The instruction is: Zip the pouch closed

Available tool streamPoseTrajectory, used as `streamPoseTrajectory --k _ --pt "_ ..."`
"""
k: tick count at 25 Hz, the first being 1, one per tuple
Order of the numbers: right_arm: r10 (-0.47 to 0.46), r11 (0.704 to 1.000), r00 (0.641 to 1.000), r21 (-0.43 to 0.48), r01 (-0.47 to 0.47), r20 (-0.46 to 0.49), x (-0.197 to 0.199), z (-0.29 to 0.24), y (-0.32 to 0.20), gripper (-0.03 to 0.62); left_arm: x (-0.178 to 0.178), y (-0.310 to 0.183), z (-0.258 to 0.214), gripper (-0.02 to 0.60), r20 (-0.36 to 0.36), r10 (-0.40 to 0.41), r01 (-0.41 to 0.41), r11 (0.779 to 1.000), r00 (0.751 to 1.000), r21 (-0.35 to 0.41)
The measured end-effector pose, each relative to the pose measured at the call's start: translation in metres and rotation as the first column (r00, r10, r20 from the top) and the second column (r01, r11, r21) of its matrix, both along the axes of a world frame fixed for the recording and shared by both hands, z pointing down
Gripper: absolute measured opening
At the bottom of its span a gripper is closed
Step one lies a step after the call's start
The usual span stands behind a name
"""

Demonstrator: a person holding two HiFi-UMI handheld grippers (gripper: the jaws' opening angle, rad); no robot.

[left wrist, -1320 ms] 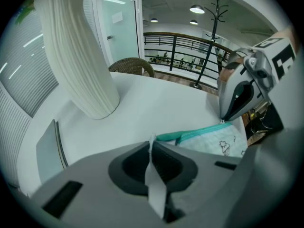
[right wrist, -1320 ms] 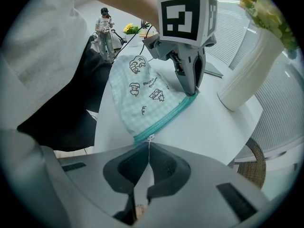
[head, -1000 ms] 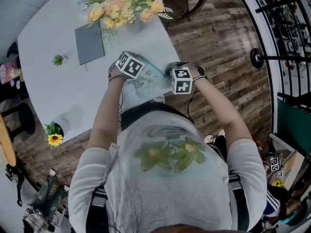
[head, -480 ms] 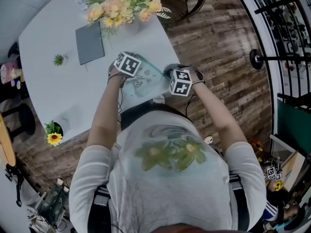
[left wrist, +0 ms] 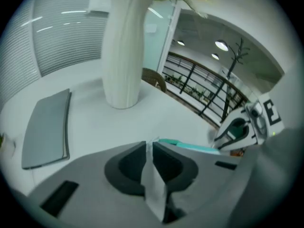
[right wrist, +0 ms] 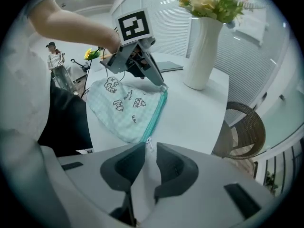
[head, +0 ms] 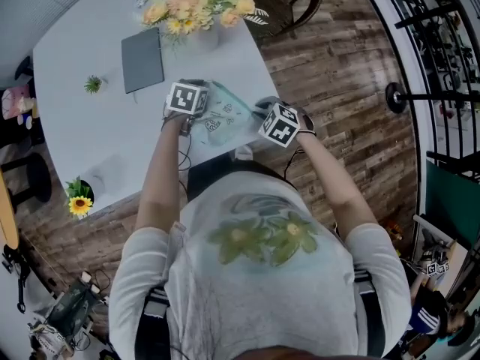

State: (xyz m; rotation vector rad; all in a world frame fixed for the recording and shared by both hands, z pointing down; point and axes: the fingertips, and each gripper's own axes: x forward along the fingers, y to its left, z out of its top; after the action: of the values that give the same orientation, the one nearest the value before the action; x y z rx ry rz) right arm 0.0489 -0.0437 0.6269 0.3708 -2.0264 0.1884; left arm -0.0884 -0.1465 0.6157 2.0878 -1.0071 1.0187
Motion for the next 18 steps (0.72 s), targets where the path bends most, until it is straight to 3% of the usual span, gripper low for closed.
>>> streamPoseTrajectory --k 4,9,14,18 --pt "0.132 0.991 0.985 0.011 -0.134 0.111 -0.005 -0.019 -0.008 0.066 -0.015 -0.004 -0.03 0.029 -0.183 -0.191 0.201 0.979 0.964 0.039" --pt "0.274 0.955 0.923 0.035 -0.294 0.272 -0.013 -0.056 -0.021 0.066 -0.022 0.01 -0.06 0.029 -0.279 -0.306 0.33 0.943 0.91 0.043" --pt "0.356 0.907 0.835 0.059 -0.417 0.42 -0.023 -0.098 -0.025 0.066 -0.013 0.035 -0.09 0.028 -0.298 -0.29 0.341 0.93 0.91 0.137" --pt "0.367 0.889 0.783 0.059 -0.455 0.502 -0.033 -0.126 -0.016 0.066 -0.008 0.054 -0.119 0.025 -0.337 -0.276 0.362 0.904 0.9 0.226"
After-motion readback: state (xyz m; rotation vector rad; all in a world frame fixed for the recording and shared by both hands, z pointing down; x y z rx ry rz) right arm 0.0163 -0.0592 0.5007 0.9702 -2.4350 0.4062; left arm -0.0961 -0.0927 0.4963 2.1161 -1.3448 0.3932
